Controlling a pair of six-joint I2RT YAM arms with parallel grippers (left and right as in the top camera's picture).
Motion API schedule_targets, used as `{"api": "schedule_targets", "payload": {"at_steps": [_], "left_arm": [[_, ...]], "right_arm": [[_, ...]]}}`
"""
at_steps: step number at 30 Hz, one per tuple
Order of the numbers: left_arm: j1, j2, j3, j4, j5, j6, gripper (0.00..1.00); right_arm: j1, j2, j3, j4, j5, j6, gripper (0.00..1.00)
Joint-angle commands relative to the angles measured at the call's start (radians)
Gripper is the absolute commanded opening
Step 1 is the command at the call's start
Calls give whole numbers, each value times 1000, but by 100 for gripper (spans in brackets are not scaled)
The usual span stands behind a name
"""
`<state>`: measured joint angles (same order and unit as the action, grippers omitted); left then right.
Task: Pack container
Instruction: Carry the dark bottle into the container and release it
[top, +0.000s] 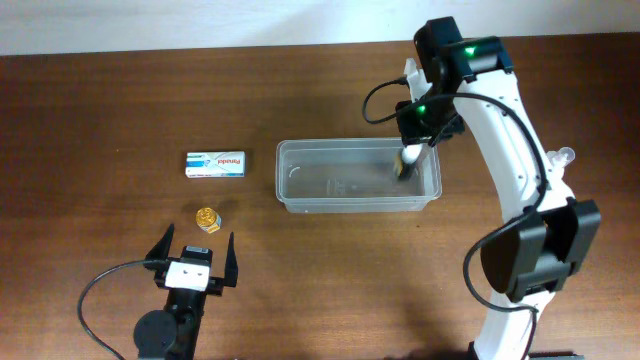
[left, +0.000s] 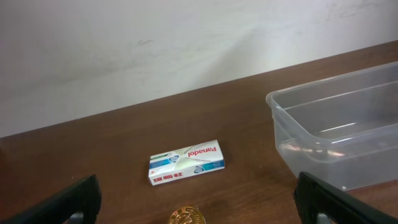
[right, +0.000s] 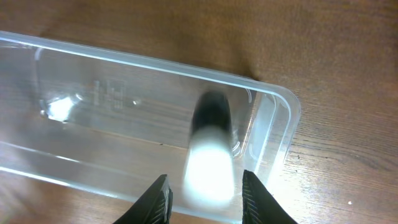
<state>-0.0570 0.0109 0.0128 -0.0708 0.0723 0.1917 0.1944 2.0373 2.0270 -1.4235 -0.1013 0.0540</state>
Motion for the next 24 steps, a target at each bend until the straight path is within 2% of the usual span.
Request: {"api": "schedule_targets", "payload": {"at_steps": [1, 14, 15, 19, 24], "left_arm": [[-4, -5, -4, -2, 14, 16, 99], [-4, -5, -4, -2, 14, 16, 99], [-4, -5, -4, -2, 14, 16, 99], [-4, -5, -4, -2, 14, 16, 99], [-4, -5, -4, -2, 14, 16, 99]], "right_arm": [[8, 20, 2, -4, 18, 14, 30], [8, 29, -19, 16, -4, 14, 31], [8, 28, -19, 19, -30, 11, 34], [8, 28, -19, 35, -109, 3, 35], [6, 28, -18, 52, -105, -31, 38]]}}
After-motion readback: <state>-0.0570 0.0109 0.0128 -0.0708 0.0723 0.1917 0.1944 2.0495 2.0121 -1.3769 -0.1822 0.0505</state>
